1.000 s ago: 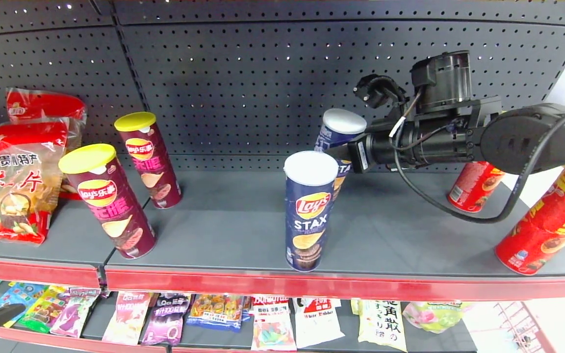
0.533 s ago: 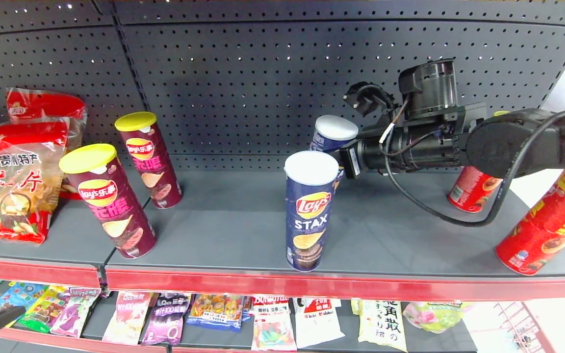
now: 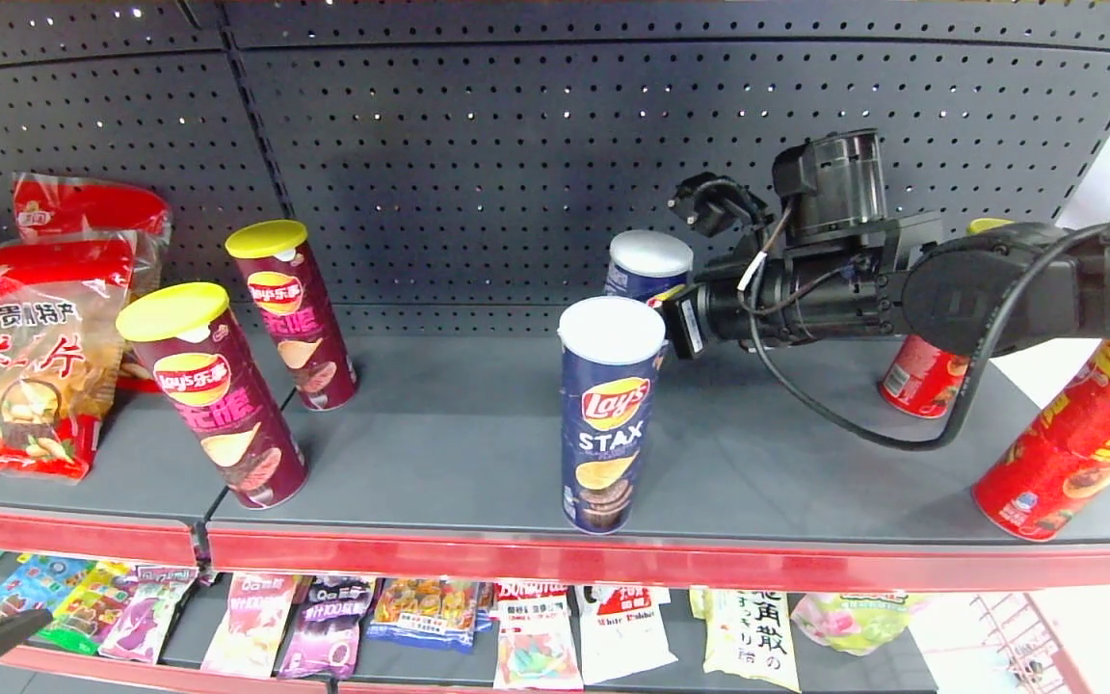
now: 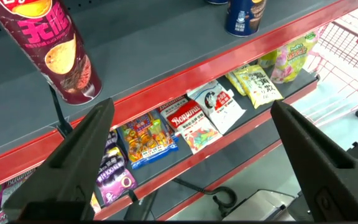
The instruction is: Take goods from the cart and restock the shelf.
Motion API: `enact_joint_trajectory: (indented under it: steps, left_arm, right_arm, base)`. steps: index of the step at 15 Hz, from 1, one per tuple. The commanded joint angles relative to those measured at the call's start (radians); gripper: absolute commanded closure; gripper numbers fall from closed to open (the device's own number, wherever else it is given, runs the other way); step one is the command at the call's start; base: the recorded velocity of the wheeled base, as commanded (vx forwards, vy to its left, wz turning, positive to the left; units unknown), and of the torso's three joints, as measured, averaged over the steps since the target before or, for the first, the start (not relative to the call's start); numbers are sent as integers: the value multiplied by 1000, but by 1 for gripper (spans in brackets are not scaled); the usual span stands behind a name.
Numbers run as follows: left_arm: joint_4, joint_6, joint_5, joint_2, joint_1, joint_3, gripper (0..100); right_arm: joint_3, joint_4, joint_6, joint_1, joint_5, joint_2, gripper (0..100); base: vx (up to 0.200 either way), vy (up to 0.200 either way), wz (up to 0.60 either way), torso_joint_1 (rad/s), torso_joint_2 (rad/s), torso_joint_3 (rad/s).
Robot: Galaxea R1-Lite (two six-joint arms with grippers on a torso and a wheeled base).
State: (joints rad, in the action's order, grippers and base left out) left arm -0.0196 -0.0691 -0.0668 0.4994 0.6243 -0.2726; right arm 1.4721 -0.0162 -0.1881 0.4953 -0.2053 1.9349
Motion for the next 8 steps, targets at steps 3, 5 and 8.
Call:
enact_joint_trajectory:
  steps: [3, 5, 8]
  left_arm:
    - [0, 0, 1, -4, 0, 10, 0]
    - [0, 2, 1, -4, 0, 12, 0]
    - [0, 0, 4, -10, 0, 13, 0]
  right_arm:
    - [2, -4, -1, -1, 1, -2, 0]
    - [2, -4, -1, -3, 9, -5, 0]
    - [-9, 4, 1, -9, 38, -50, 0]
  base:
    - [0, 0, 0, 0, 0, 0]
    - [0, 0, 0, 0, 0, 0]
    - [0, 0, 0, 0, 0, 0]
